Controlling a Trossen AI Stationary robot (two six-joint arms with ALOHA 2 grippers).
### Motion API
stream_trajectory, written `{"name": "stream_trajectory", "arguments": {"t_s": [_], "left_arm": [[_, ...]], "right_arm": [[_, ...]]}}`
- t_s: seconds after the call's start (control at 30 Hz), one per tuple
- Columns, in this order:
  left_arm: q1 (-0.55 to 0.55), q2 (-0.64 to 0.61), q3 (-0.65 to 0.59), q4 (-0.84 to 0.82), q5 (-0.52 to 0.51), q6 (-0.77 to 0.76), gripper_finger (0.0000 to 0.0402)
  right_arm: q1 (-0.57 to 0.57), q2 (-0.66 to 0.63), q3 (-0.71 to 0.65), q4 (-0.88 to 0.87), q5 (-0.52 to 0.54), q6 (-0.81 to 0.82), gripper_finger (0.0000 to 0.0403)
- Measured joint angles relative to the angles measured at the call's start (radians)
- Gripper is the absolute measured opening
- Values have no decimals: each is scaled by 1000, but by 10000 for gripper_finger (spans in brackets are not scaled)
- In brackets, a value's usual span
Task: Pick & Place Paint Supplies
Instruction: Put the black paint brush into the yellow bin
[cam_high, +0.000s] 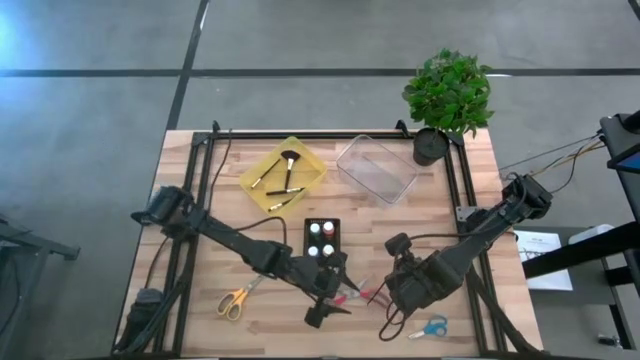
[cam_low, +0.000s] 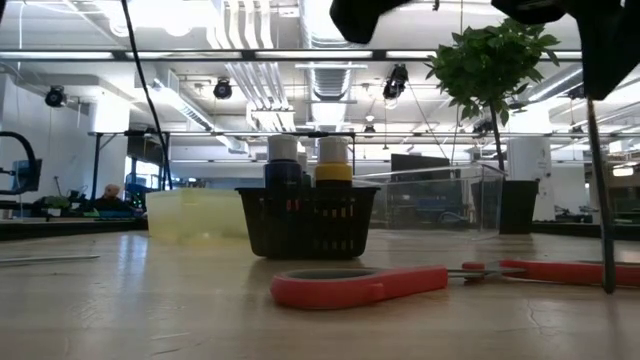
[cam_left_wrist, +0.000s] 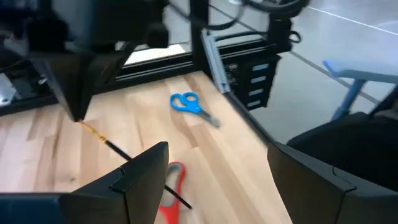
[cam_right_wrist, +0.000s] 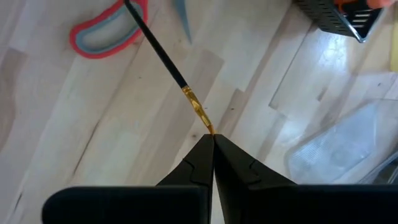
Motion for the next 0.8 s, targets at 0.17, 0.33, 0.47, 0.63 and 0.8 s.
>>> {"name": "stream_trajectory", "arguments": {"t_s": [0.17, 0.33, 0.47, 0.63, 0.8], "left_arm": [[16, 33, 0, 73, -1, -17, 282], [36, 61, 0, 139, -1, -68, 282], [49, 90, 19, 136, -8, -84, 282], [62, 139, 64, 138, -2, -105, 282], [82, 181, 117, 130, -5, -106, 282]], "right_arm": [[0, 0, -3, 4, 4, 0, 8], [0, 0, -4, 6, 4, 4, 8], [1, 0, -4, 6, 4, 4, 8], [3, 0, -4, 8, 9, 5, 8], [8, 1, -4, 7, 24, 7, 8]]}}
